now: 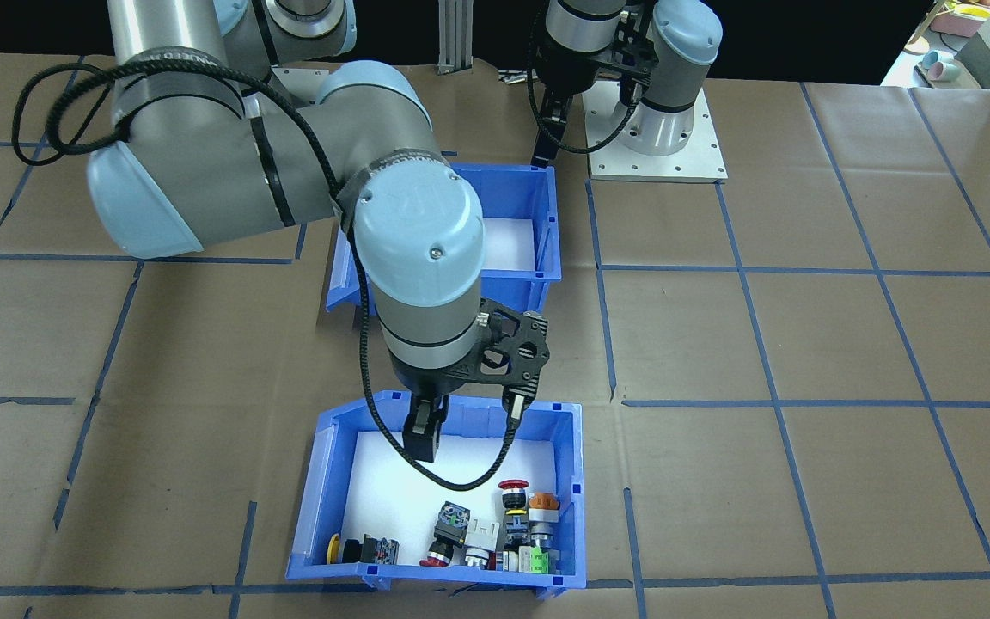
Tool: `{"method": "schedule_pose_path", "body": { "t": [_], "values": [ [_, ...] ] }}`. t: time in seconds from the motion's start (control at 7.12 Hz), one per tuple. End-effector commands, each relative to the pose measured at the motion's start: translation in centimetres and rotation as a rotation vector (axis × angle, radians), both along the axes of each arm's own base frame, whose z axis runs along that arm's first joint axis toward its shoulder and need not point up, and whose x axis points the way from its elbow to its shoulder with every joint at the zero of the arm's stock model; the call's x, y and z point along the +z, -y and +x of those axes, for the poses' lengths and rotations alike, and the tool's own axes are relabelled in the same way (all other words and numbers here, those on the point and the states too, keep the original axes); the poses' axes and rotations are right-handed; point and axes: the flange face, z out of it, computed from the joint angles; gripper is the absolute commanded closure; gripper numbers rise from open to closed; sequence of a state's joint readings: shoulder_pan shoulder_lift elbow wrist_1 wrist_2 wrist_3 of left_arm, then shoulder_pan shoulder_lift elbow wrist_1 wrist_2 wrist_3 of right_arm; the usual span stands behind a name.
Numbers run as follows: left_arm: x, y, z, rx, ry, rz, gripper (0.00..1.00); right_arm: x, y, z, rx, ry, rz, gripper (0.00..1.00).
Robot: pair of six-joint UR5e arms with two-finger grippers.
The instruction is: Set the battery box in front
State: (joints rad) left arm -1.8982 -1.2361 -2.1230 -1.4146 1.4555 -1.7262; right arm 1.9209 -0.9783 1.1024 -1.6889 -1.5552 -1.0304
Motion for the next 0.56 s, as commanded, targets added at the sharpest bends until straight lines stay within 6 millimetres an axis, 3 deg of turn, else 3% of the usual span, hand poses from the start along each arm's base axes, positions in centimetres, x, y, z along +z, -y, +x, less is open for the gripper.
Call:
{"method": "schedule_pose_path", "body": {
  "t": [0.0, 0.28, 0.42],
  "values": [
    [-3.4, -2.7, -2.4, 0.081, -0.067, 0.022, 0.01, -4.2, 0.0, 3.3, 0.037, -0.004, -0.004, 0.00],
    [-6.1, -3.6, -2.8, 0.114, -0.095, -0.036, 0.01, -8.1, -0.1, 3.9, 0.043, -0.032, 0.047, 0.00],
    [-6.4, -3.8, -3.3, 0.124, -0.093, -0.030, 0.01, -9.2, -0.8, 3.8, 0.043, -0.039, 0.071, 0.00]
  ]
}}
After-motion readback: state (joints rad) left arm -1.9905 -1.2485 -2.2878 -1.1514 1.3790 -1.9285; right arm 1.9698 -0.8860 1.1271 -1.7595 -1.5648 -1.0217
